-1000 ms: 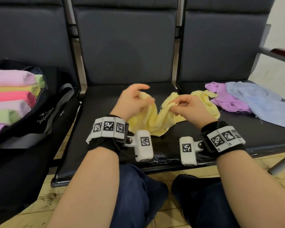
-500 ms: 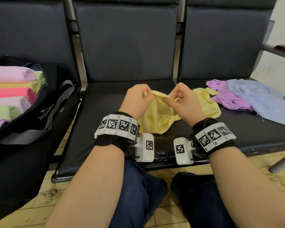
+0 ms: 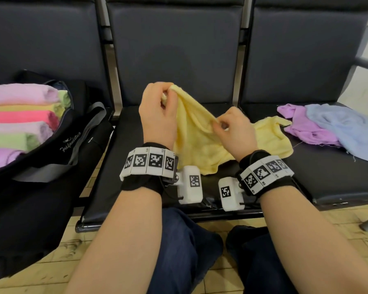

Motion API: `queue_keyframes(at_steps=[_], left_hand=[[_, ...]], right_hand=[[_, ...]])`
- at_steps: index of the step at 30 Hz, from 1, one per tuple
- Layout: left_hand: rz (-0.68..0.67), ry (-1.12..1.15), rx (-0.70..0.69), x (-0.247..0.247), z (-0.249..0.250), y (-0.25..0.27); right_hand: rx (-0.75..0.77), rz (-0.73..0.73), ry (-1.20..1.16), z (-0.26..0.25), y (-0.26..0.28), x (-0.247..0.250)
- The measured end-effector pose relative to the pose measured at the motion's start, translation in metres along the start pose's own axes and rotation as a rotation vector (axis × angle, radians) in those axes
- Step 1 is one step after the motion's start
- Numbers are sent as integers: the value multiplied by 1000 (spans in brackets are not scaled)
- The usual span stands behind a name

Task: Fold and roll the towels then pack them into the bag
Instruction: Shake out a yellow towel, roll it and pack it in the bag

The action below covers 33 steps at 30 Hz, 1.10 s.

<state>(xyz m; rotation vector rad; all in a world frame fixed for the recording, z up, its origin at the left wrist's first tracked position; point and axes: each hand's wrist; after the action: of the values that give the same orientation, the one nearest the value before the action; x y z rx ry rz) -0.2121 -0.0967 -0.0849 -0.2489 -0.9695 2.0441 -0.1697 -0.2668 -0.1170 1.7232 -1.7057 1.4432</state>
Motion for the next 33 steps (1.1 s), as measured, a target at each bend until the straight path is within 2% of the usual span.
queue_keyframes(at_steps=[2,4,8,11,14,16,18,20,22,25,28,33], left_hand=[[17,-10,5,-1,-2,0],[2,-24,38,-3,-3,0],[-60,-14,66,-7,-4,3],[-104,-26,85,-10,-6,5],[-122,-60,152,-11,-15,4],[-139,-80,192,-11,-21,4],[-148,-96,231,-10,-26,5],[-120,-103,261,-8,-27,4],[-55,-98,256,-6,-26,2],[44,-64,217,-3,-22,0],[141,-2,207,0,-22,-1],[268,97,253,8,-25,-5]], right_hand=[[-175,207,-35,1,-4,8],[-283,323,-49,5,-7,17],[-384,321,-10,21,-6,18],[-338,440,-10,27,-6,24],[-192,589,11,24,-7,30],[-153,664,39,21,-8,31],[-196,629,79,23,-8,29],[-284,507,103,29,-7,25],[-353,383,137,37,-4,21],[-355,227,282,45,1,13],[-409,172,307,51,4,8],[-457,177,295,62,4,15]])
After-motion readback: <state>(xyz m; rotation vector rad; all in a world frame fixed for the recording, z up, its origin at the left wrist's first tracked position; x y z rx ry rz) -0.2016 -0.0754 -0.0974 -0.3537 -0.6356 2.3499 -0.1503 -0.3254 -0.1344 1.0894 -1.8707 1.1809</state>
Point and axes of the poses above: each hand's wrist, its own y-axis away from the middle knuckle, its own x-axis out of the back of the hand, z = x × y, and after that the axes turned 7 degrees about -z, right-handed
